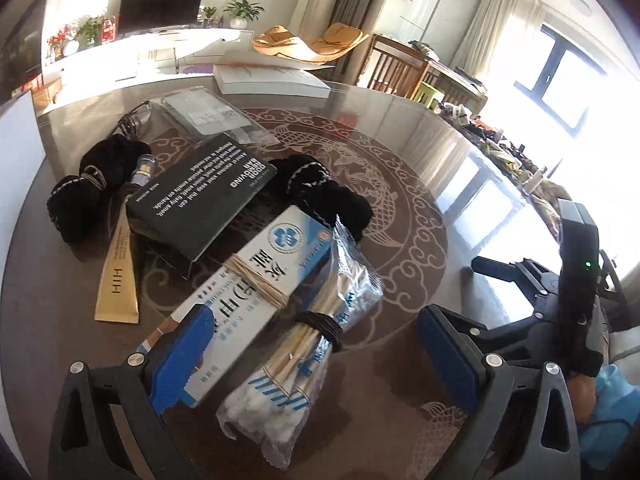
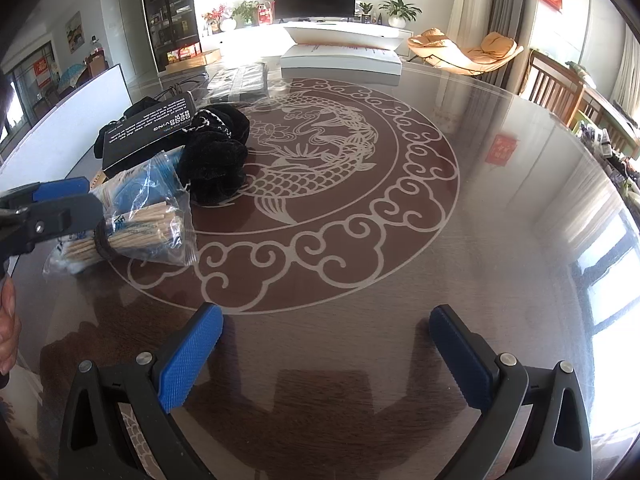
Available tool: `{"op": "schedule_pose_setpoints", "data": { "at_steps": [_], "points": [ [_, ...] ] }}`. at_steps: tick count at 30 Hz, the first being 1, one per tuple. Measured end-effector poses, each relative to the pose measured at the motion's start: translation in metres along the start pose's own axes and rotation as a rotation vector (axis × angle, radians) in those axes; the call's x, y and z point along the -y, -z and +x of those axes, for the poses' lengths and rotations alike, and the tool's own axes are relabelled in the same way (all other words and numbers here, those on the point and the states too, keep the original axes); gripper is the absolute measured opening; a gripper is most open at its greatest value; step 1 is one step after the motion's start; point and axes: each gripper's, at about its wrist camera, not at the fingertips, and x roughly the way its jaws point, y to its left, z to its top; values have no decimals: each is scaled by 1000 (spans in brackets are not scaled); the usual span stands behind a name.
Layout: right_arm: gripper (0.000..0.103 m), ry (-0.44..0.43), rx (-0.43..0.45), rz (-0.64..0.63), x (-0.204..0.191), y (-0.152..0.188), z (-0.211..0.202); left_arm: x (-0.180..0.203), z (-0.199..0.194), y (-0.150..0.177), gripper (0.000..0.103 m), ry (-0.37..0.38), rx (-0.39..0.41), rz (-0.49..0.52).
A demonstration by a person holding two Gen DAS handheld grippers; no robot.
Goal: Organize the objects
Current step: 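Close the left tool on the banded bag of wooden cotton swabs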
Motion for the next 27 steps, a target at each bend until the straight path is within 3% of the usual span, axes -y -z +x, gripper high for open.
{"op": "schedule_pose_setpoints", "data": {
  "at_steps": [2,6,9,13,15,17,19,20,23,27],
  "points": [
    [103,0,0,0,0,0,0,4,-8,5,103,6,4,0],
    [103,0,0,0,0,0,0,-2,-14,-5,103,-152,42,-24],
    [103,0,0,0,0,0,0,-9,-9,-10,102,-187,40,-44],
    [103,0,0,0,0,0,0,17,-2,-2,87,-164,12,97],
    [103,0,0,1,0,0,0,35,8,4,69,-201,-15,194],
    [103,0,0,0,-1,0,0,45,23,9,59,-262,-62,248],
    [103,0,0,1,-1,0,0,47,36,11,40,-311,-105,252],
    [103,0,0,1,-1,0,1,46,36,12,32,-298,-94,230],
    [103,-2,0,0,-1,-1,1,46,30,23,29,-289,-91,159],
    [103,-3,0,0,-1,-1,1,52,4,61,29,-278,-54,58]
  ]
}}
